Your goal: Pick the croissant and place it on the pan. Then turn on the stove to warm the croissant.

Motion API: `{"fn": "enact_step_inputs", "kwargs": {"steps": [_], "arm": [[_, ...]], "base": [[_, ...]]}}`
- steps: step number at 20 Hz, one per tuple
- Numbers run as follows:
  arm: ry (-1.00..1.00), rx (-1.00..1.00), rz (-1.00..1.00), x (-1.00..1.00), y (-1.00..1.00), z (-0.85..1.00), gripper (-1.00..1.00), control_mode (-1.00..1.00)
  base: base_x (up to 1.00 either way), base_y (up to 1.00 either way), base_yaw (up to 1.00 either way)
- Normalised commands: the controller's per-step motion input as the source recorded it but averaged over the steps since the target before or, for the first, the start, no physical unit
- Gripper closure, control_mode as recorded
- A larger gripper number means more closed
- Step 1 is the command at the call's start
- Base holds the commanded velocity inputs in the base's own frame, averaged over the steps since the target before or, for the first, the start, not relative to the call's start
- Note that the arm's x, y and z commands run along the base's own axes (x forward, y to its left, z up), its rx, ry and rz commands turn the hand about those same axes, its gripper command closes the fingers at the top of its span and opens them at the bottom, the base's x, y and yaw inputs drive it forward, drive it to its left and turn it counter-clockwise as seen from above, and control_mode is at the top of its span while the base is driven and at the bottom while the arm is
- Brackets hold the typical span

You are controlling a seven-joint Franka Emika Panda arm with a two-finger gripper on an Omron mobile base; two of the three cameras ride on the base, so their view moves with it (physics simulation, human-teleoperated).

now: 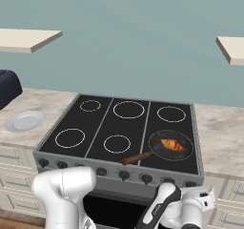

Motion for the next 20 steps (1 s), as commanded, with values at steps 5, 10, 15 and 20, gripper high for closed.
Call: {"fn": "enact_step_inputs", "kwargs": {"steps": [5,10,15,20], "arm": [[-0.11,-0.22,0.18,0.00,-0.23,0.00,1.00,-1.00],[-0.10,-0.22,0.28,0.00,-0.34,0.00,1.00,-1.00],[-0.10,-0.30,0.26,0.00,-0.11,0.00,1.00,-1.00],[-0.08,-0.38,0.25,0.00,-0.03,0.00,1.00,-1.00]], "base": [[0.00,0.00,0.00],[0.00,0.00,0.00],[0.00,0.00,0.00],[0.00,0.00,0.00]]}}
